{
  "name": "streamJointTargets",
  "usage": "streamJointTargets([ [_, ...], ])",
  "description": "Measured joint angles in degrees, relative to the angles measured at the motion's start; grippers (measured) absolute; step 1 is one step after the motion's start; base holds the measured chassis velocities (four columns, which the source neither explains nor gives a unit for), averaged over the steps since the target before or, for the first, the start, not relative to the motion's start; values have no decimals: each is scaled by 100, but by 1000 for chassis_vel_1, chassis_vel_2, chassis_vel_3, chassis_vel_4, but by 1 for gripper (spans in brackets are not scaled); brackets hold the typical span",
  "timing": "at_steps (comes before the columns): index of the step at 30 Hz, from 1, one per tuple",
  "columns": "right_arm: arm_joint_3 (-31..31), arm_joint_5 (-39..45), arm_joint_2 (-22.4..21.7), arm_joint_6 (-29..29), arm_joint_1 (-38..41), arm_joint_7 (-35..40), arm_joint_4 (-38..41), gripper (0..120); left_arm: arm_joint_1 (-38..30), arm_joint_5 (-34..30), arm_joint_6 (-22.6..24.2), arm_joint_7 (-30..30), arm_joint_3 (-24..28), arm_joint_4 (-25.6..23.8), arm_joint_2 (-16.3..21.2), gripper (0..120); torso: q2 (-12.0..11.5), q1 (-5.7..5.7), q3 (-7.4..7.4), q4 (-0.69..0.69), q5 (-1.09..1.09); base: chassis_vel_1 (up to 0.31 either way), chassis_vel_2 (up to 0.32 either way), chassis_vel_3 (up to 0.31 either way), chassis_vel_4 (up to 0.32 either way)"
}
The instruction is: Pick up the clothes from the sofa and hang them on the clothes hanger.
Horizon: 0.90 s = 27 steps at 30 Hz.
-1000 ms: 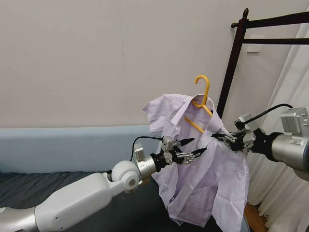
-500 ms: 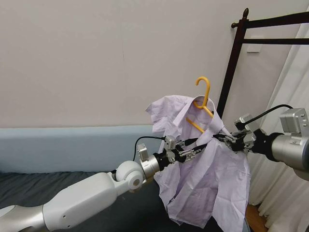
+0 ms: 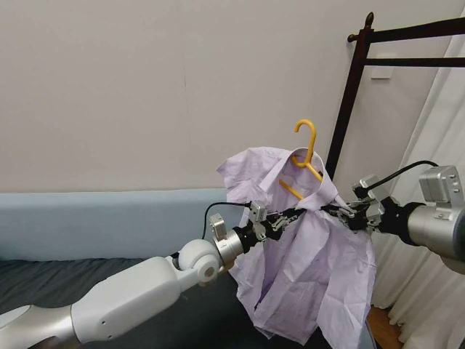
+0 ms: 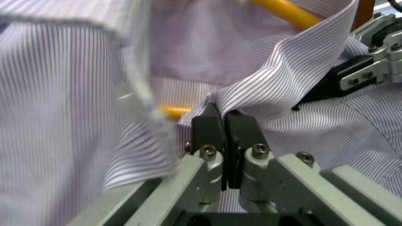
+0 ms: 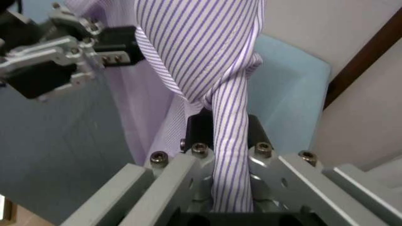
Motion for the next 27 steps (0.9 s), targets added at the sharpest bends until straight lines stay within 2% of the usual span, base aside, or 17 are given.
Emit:
streamJointTargets([
  [5,-98,-112,-94,0,-20,-19,8,1,-74,467,-27,-99,-23,-25,11,0,0,0,0,0,0,0,0,0,0],
  [8,-129,-183,-118,2,-34,-34,-44,1,-265,1078,-30,-153,-13,-29,64,0,0,0,0,-2,0,0,0,0,0],
  [16,-77,-189,-121,2,-34,-45,-168,1,-344,1151,107,-419,152,-323,293,0,0,0,0,0,0,0,0,0,0],
  [21,-55,-167,-139,-2,-47,-33,-123,1,-231,1148,183,-596,137,-334,282,0,0,0,0,0,0,0,0,0,0],
  [27,-11,-92,-214,-20,-81,77,-142,1,-98,1393,437,-827,-44,-510,426,22,0,0,0,-2,0,0,0,0,0],
])
